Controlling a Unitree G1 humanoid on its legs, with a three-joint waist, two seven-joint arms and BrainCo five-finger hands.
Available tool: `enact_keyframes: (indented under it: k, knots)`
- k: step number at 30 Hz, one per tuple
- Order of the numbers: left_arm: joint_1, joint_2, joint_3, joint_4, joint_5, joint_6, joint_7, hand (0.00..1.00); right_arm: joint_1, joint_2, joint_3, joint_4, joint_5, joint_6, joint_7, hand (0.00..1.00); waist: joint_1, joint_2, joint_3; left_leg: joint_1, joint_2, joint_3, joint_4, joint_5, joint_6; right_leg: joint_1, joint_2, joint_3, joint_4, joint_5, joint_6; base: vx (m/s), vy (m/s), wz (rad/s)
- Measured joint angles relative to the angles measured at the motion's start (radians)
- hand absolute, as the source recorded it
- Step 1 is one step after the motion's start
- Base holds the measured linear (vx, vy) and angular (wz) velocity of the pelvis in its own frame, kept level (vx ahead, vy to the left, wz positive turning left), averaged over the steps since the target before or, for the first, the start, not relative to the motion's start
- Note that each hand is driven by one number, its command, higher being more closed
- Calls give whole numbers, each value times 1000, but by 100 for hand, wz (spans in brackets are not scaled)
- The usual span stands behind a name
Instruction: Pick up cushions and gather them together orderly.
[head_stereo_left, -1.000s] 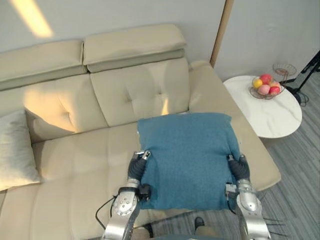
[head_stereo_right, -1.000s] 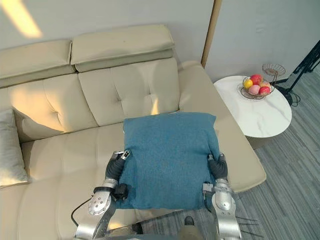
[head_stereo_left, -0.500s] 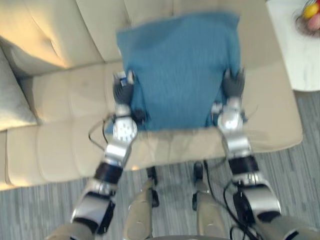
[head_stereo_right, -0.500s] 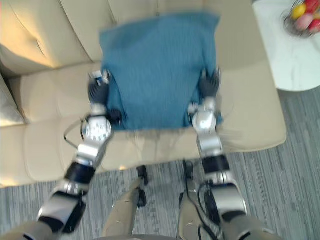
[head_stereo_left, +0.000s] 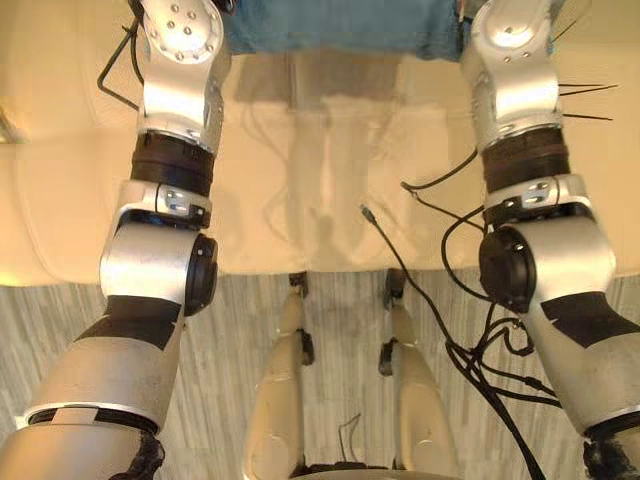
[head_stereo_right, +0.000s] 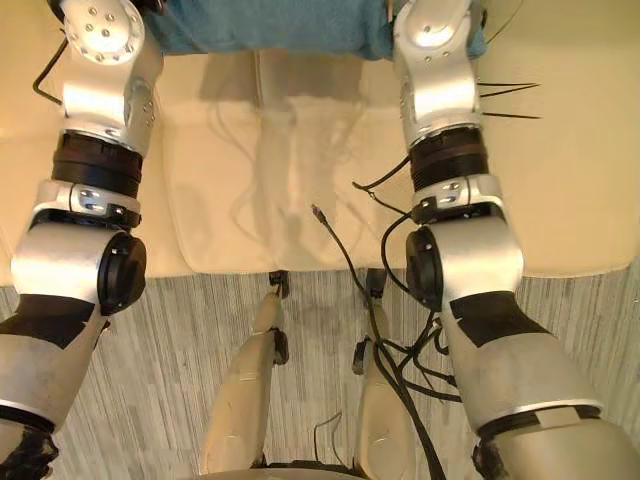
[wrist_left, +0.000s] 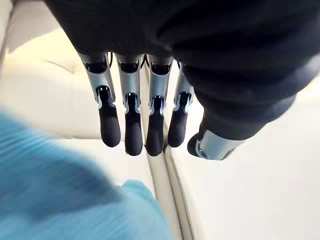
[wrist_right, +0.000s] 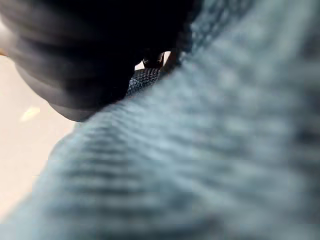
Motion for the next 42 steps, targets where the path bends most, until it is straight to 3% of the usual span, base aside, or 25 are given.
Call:
enact_keyframes:
  k: [1, 5, 8, 10, 14, 16, 19, 20, 25, 29, 32, 35, 38, 39, 40, 41, 42]
  knots:
    - [-1, 2, 21, 7, -13, -4, -25, 0, 1, -18, -3, 0, 52, 0, 22, 0, 2, -1, 2, -28, 0, -2, 0, 16, -22, -22, -2, -5, 0, 0, 0, 34, 93, 13]
    - [58, -4, 43, 27, -30, -4, -80, 0, 44, -40, 3, -10, 130, 0, 74, 0, 15, -1, 17, -39, 9, 0, 0, 17, -24, -32, 7, -12, 3, -2, -3, 35, 73, 2]
    - [224, -56, 82, 25, -34, -4, -118, 0, 188, -37, 18, -121, 151, -19, 111, 0, 11, -1, 17, -22, 10, 13, 0, 17, -24, -32, 7, -1, 39, -28, -13, 37, 88, -2]
    - [470, -135, 105, 8, -50, -1, -135, 0, 415, 6, -15, -204, 160, -38, 121, 0, 9, -2, 17, 22, 17, 33, 0, 17, -24, -31, 8, 7, 127, -85, -20, 28, 85, -3]
    - [708, -144, 102, -190, -68, -1, -163, 0, 679, 45, -63, -359, 187, -45, 161, 0, 19, -2, 17, 64, 40, 53, 0, 14, -27, -32, 27, 31, 205, -128, -29, -34, -9, -12]
    - [815, -143, 100, -292, -70, -17, -195, 0, 839, 41, -76, -467, 185, -54, 189, 0, 19, -2, 17, 92, 54, 55, 0, -6, -45, -30, 36, 35, 257, -151, -30, -38, -14, -5]
    - [1015, -146, 82, -429, -87, -36, -266, 0, 1096, 41, -77, -599, 139, -76, 251, 0, 19, -3, 13, 174, 58, 63, 0, -26, -27, 23, 37, 40, 312, -195, -29, 1, -20, 1]
    - [1131, -147, 65, -463, -88, -41, -297, 0, 1224, 42, -68, -617, 112, -76, 280, 0, 23, -4, -24, 203, 58, 69, 0, -47, -24, 41, 38, 46, 330, -217, -32, 19, -53, -4]
    - [1457, -186, 51, -456, -89, -40, -417, 0, 1588, 78, -69, -560, 27, -72, 402, 0, 40, -3, -142, 340, 59, 99, 0, -86, -15, 159, 41, 64, 338, -260, -25, 85, -67, -9]
    - [1560, -227, 52, -190, 8, 11, -495, 0, 1686, 129, -73, -260, -59, -47, 476, 0, 30, -10, -244, 469, 54, 117, 23, -136, -12, 296, 37, 74, 312, -289, -17, 116, -30, -9]
    - [1589, -231, 57, -106, 51, 24, -518, 0, 1691, 132, -84, -166, -102, -34, 495, 0, 28, -16, -253, 523, 52, 144, 51, -169, -12, 346, 33, 99, 309, -296, -11, 61, 9, -24]
    - [1616, -237, 63, -47, 82, 32, -537, 0, 1706, 146, -124, -91, -138, -30, 506, 0, 6, -31, -262, 546, 42, 151, 133, -229, -4, 362, -1, 104, 407, -351, 0, 41, 3, 5]
    - [1618, -248, 80, -41, 114, 34, -538, 0, 1732, 173, -137, -56, -159, -29, 511, 0, 11, -32, -272, 565, 62, 128, 155, -246, -9, 372, 1, 127, 531, -389, 13, -3, -40, 17]
    - [1616, -254, 91, -41, 119, 34, -542, 0, 1734, 185, -137, -54, -159, -29, 512, 0, 5, -39, -275, 561, 63, 108, 171, -246, -9, 341, -4, 136, 696, -432, 19, -32, -127, 67]
    - [1626, -255, 105, -42, 133, 34, -548, 0, 1755, 201, -137, -44, -159, -29, 512, 0, -10, -52, -285, 559, 56, 79, 203, -241, -18, 350, -10, 159, 836, -452, 52, 3, -157, 79]
    - [1633, -254, 115, -42, 134, 36, -547, 0, 1758, 206, -135, -40, -159, -29, 513, 0, -9, -84, -305, 544, 52, 67, 225, -239, -23, 365, -10, 175, 814, -468, 59, -8, -254, 58]
    - [1633, -265, 133, -41, 137, 40, -547, 0, 1744, 199, -136, -44, -155, -29, 512, 0, 7, -81, -318, 509, 67, 72, 250, -236, -25, 379, 11, 173, 750, -489, 55, -83, -253, -16]
